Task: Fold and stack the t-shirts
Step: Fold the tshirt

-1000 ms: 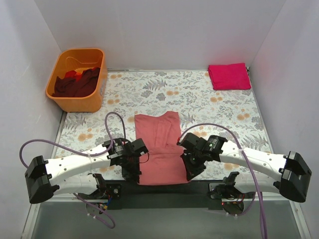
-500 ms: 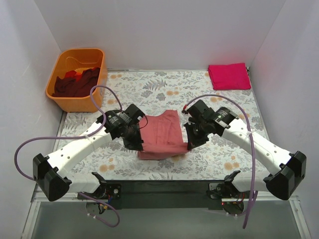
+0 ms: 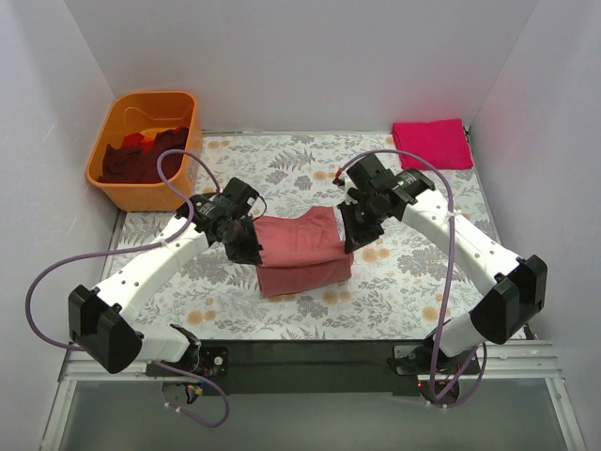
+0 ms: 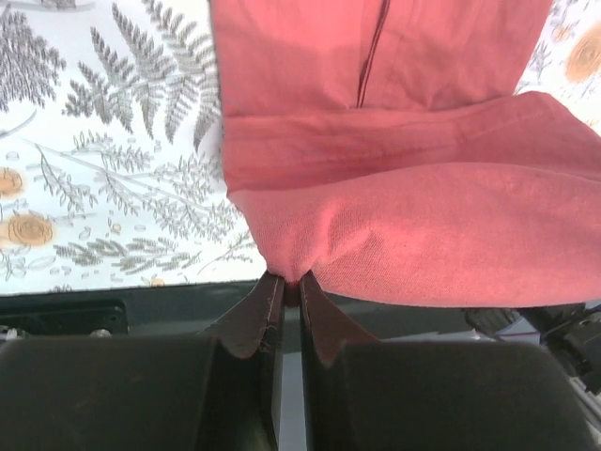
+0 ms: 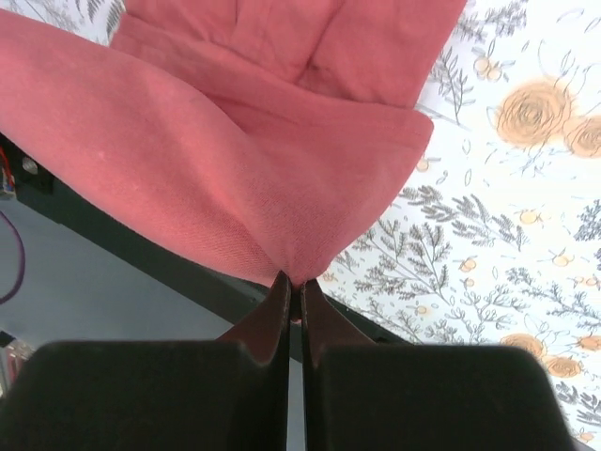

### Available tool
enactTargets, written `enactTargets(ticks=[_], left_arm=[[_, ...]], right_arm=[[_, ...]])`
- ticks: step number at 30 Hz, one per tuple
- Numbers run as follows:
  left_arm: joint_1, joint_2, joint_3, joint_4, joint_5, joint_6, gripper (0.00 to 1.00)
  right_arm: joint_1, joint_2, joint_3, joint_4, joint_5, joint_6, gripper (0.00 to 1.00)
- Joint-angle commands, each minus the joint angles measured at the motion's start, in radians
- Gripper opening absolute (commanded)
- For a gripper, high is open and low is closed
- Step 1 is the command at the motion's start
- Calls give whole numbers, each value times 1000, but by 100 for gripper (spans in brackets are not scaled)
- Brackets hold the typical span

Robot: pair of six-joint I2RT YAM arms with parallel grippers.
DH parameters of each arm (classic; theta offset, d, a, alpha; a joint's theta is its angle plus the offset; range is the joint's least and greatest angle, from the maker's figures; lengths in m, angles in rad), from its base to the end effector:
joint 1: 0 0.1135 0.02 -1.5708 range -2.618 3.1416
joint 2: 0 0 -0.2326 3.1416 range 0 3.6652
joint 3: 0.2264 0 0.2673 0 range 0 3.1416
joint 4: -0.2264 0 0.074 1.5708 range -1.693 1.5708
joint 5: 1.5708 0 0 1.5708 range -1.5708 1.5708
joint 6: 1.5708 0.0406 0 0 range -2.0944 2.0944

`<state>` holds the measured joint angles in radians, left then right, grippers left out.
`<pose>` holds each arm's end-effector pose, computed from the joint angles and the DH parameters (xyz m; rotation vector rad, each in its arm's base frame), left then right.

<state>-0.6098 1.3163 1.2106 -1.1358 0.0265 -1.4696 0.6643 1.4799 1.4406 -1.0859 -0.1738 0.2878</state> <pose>0.2157 -0.1520 0.2624 -1.2297 2.6978 -0.4447 0.2403 0.1970 0.2920 -0.5743 2.7213 0.5040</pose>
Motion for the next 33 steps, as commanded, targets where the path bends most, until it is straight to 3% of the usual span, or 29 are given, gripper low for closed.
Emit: enactTargets(ticks=[1,14,22,33], left_arm=[[44,29,46,42,30,68,0],[238,199,70,212,111,164,0],[288,354,44,332,141,180,0],[331,409,9,429,101,169,0]], right_arm=[[-26,52,92,-20,-29,-56,1],[-129,339,360,-14,-64,-122,1],[-163,545,457,23,-82,-164,1],[-193,674,500,130,-95,-188,1]])
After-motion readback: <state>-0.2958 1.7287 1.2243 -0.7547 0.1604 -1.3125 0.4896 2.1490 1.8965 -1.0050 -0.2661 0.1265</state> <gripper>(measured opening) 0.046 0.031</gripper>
